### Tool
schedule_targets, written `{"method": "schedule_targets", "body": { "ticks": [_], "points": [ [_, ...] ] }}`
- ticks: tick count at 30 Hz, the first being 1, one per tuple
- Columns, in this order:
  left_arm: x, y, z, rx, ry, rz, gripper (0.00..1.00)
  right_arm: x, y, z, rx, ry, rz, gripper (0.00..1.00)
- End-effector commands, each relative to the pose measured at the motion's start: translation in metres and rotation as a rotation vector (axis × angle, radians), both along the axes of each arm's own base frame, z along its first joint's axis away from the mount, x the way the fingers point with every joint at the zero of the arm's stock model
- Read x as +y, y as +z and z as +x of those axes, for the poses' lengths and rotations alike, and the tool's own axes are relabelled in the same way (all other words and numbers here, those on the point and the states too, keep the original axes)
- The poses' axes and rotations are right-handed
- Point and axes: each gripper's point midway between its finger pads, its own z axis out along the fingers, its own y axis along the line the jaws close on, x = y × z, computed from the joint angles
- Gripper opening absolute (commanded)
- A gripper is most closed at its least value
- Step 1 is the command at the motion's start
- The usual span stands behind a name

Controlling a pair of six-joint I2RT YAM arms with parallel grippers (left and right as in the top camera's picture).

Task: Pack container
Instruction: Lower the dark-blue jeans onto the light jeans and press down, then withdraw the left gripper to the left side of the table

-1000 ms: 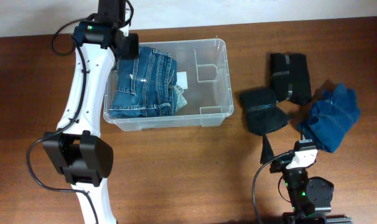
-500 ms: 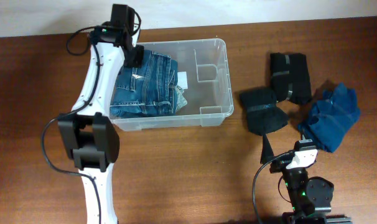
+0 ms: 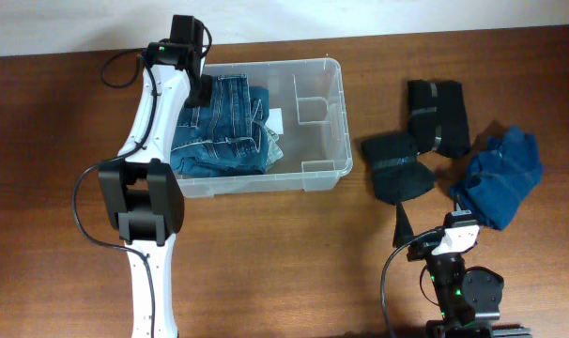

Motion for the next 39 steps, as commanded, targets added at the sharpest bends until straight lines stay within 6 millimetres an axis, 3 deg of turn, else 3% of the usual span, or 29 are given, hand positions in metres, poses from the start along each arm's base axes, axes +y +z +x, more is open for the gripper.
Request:
{"method": "schedule_targets", "body": {
  "ticks": [1, 5, 10, 11, 16, 17, 20, 22, 25, 31, 34, 39],
  "points": [
    [0.02, -0.1, -0.044, 0.277, 0.042, 0.03, 0.01, 0.0, -0.003, 0.0, 0.004, -0.006, 0.011, 0.98],
    [0.02, -0.075, -0.039, 0.261, 0.042, 0.028, 0.01, 0.0, -0.003, 0.0, 0.004, -0.006, 0.011, 0.98],
    [0.011, -0.008, -0.025, 0.174, 0.036, -0.026, 0.02, 0.0, -0.003, 0.0, 0.004, -0.006, 0.011, 0.98],
    [0.005, 0.016, -0.022, 0.135, 0.027, -0.061, 0.05, 0.0, -0.003, 0.0, 0.004, -0.006, 0.011, 0.98],
    [-0.006, 0.078, -0.022, 0.024, 0.002, -0.141, 0.18, 0.0, -0.003, 0.0, 0.004, -0.006, 0.011, 0.98],
    [-0.009, 0.091, -0.027, 0.012, -0.005, -0.164, 0.25, 0.0, -0.003, 0.0, 0.004, -0.006, 0.011, 0.98],
    [-0.023, 0.104, -0.032, -0.003, -0.033, -0.243, 0.39, 0.0, -0.003, 0.0, 0.004, -0.006, 0.011, 0.98],
    [-0.033, 0.11, -0.034, -0.006, -0.054, -0.294, 0.42, 0.0, -0.003, 0.0, 0.004, -0.006, 0.011, 0.98],
    [-0.035, 0.134, -0.038, -0.051, -0.067, -0.315, 0.45, 0.0, -0.003, 0.0, 0.004, -0.006, 0.011, 0.98],
    [-0.031, 0.227, -0.063, -0.239, -0.092, -0.322, 0.52, 0.0, -0.003, 0.0, 0.004, -0.006, 0.011, 0.98],
    [-0.022, 0.285, -0.089, -0.37, -0.093, -0.3, 0.52, 0.0, -0.003, 0.0, 0.004, -0.006, 0.011, 0.98],
    [-0.015, 0.332, -0.117, -0.48, -0.092, -0.278, 0.52, 0.0, -0.003, 0.0, 0.004, -0.006, 0.011, 0.98]
  ]
}}
